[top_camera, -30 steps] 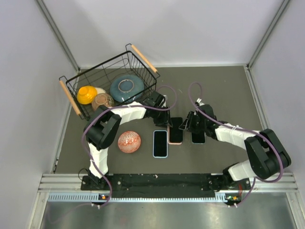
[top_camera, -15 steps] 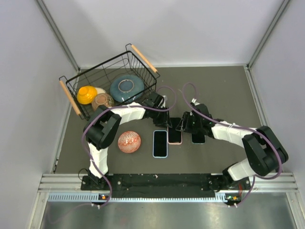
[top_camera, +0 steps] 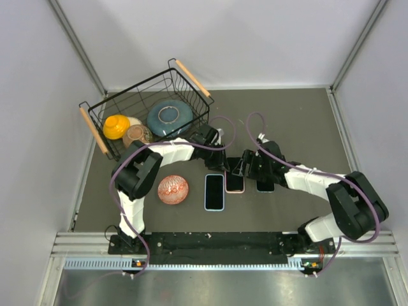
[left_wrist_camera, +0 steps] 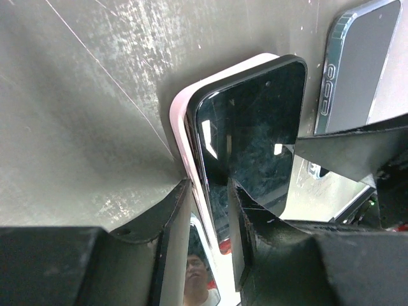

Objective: Put the phone into the phone case

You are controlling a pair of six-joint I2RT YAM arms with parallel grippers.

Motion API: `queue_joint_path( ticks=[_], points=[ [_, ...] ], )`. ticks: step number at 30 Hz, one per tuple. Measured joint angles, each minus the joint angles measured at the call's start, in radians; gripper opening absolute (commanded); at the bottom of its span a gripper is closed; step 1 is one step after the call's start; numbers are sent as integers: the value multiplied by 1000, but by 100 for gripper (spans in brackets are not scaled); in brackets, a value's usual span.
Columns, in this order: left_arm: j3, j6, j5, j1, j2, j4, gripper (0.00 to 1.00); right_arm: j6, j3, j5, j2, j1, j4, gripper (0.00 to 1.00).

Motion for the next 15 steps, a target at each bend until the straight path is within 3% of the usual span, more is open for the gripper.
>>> queue_joint_path(
  ticks=[10, 15],
  points=[
    [-28, -19, 44, 8, 0, 28, 33, 50, 4, -58, 80, -12, 110, 75],
    [-30, -20, 53, 14, 0, 27, 33, 119, -73, -152, 90, -67, 290, 72]
  ],
)
